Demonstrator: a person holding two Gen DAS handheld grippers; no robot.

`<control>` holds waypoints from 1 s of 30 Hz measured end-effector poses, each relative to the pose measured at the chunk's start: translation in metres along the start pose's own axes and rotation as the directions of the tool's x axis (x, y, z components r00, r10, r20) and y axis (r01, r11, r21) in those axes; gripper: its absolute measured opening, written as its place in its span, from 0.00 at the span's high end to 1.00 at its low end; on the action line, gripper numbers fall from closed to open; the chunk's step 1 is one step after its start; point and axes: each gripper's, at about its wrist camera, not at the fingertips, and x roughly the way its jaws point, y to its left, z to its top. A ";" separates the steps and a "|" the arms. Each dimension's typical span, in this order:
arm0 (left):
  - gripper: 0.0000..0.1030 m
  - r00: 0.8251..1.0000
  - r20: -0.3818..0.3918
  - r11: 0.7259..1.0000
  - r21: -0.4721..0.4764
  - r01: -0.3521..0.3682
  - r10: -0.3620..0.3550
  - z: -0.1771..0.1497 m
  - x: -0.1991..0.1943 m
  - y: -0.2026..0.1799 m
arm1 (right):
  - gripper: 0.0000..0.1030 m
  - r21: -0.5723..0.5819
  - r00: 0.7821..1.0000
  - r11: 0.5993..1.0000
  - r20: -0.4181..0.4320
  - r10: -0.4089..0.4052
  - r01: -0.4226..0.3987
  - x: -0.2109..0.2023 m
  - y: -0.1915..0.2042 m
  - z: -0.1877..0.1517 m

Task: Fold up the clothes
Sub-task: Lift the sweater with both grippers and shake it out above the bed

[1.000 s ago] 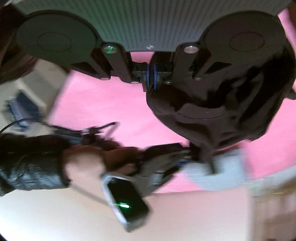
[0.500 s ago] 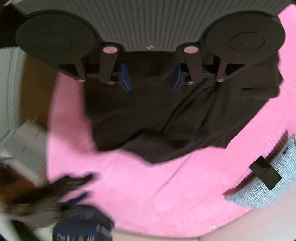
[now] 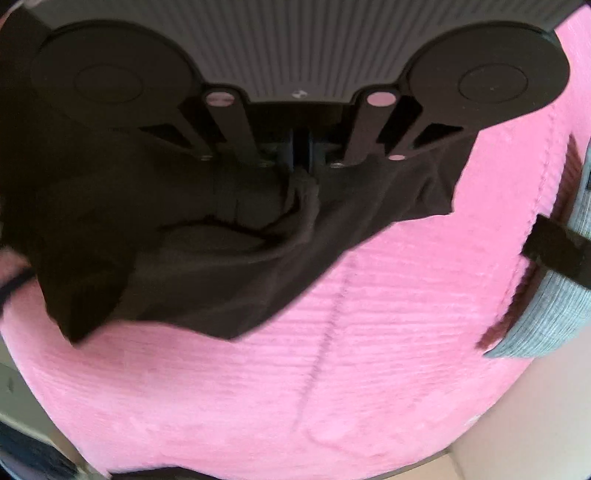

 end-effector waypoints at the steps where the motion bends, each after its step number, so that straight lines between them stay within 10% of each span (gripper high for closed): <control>1: 0.97 1.000 0.012 1.000 -0.023 0.000 0.000 0.002 -0.008 0.006 | 0.28 0.001 1.000 1.000 0.005 0.007 -0.007 0.000 0.002 0.000; 7: 0.99 0.994 0.082 0.985 -0.165 -0.054 0.069 0.004 -0.082 0.051 | 0.30 0.137 0.999 0.990 0.030 0.023 -0.027 0.008 -0.017 0.010; 8: 0.99 0.992 0.085 0.979 -0.189 -0.071 0.089 0.004 -0.092 0.058 | 0.39 0.136 0.999 0.990 0.027 0.031 -0.034 0.007 -0.020 0.012; 10: 0.99 0.988 0.089 0.966 -0.236 -0.104 0.128 0.002 -0.111 0.072 | 0.94 0.107 0.998 0.993 0.005 0.055 -0.055 0.008 -0.023 0.016; 18: 0.99 0.928 0.143 0.913 -0.283 -0.295 0.344 -0.008 -0.226 0.096 | 0.97 -0.279 0.981 0.960 0.180 0.074 -0.021 -0.112 0.025 0.041; 24: 0.99 0.815 0.302 0.854 -0.344 -0.390 0.494 -0.038 -0.376 0.087 | 0.97 -0.443 0.866 0.888 0.486 0.121 0.124 -0.282 0.081 0.033; 30: 0.99 0.728 0.408 0.824 -0.408 -0.393 0.550 -0.103 -0.499 0.033 | 0.97 -0.422 0.718 0.866 0.687 0.112 0.269 -0.409 0.137 -0.061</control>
